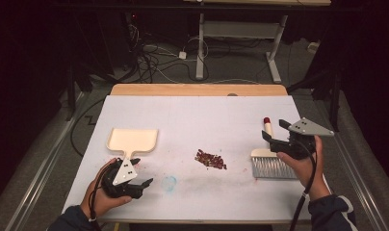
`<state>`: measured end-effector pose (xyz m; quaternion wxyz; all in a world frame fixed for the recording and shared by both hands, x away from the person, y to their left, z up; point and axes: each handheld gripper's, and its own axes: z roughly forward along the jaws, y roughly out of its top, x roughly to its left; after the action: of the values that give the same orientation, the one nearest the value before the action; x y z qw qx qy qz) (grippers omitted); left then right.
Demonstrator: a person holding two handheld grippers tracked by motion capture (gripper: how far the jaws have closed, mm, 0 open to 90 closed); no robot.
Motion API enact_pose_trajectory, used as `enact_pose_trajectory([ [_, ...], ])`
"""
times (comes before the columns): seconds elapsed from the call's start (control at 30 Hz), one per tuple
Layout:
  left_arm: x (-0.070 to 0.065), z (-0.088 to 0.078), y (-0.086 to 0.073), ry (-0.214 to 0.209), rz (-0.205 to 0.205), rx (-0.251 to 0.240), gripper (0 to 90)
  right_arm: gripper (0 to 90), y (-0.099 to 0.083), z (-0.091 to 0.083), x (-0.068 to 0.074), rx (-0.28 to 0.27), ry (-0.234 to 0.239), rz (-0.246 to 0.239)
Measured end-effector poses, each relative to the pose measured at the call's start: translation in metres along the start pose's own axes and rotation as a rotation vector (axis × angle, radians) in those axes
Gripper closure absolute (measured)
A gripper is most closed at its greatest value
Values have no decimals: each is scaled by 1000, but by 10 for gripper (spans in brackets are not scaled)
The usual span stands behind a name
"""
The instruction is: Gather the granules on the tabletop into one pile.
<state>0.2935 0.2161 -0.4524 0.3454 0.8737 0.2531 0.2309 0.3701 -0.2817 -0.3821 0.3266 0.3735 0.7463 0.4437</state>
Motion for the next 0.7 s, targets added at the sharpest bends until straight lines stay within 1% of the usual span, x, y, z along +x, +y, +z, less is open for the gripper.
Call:
enact_pose_trajectory([
  [0.1, 0, 0, 0, 1, 2, -2, 215, 248, 1, -3, 8, -15, -1, -10],
  [0.3, 0, -1, 1, 4, 4, -3, 213, 231, -3, -11, 19, -47, -5, -42],
  [0.43, 0, 0, 1, 5, 7, -5, 213, 231, -8, -19, 22, -76, 5, -51],
  [0.63, 0, 1, 3, 2, 13, -4, 213, 227, -17, -28, 25, -82, -29, -65],
  [0.7, 0, 2, 3, 1, 12, -6, 213, 227, -20, -32, 25, -88, -33, -64],
])
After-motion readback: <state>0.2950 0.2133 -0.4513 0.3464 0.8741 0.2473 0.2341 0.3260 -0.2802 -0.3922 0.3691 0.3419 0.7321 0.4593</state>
